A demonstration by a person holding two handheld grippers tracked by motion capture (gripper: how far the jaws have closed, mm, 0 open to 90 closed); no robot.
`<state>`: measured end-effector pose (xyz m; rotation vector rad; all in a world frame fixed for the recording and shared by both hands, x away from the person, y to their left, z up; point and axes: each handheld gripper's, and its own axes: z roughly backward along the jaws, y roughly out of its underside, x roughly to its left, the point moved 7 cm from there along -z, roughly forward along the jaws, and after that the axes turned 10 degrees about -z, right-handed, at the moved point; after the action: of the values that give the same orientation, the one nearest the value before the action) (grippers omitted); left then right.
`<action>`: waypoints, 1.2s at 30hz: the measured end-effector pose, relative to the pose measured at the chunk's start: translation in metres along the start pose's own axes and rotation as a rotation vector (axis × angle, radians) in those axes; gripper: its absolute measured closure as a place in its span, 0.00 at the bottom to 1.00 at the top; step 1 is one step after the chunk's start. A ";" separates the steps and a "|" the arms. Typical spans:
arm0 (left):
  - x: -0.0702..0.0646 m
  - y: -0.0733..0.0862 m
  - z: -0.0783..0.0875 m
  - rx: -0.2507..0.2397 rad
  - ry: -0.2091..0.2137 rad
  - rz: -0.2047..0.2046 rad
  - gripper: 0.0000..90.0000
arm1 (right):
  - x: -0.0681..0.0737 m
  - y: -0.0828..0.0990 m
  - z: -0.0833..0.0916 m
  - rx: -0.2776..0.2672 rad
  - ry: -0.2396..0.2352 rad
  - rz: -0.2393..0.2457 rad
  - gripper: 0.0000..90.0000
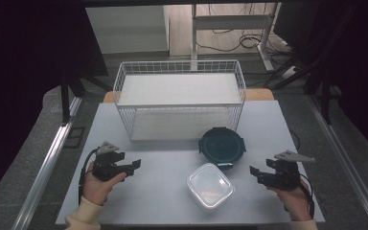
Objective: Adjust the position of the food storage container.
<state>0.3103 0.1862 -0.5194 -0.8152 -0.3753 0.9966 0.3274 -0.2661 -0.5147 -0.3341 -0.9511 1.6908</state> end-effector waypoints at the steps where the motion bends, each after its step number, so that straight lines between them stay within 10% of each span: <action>1: 0.000 0.000 -0.001 0.002 0.000 0.000 0.30 | -0.001 0.000 0.000 0.001 -0.001 -0.001 0.29; 36: -0.002 0.007 0.003 0.033 0.048 -0.006 0.29 | 0.003 -0.002 0.003 0.028 0.006 0.011 0.28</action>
<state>0.3034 0.1882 -0.5221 -0.8064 -0.3191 0.9737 0.3258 -0.2643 -0.5111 -0.3259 -0.9219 1.7113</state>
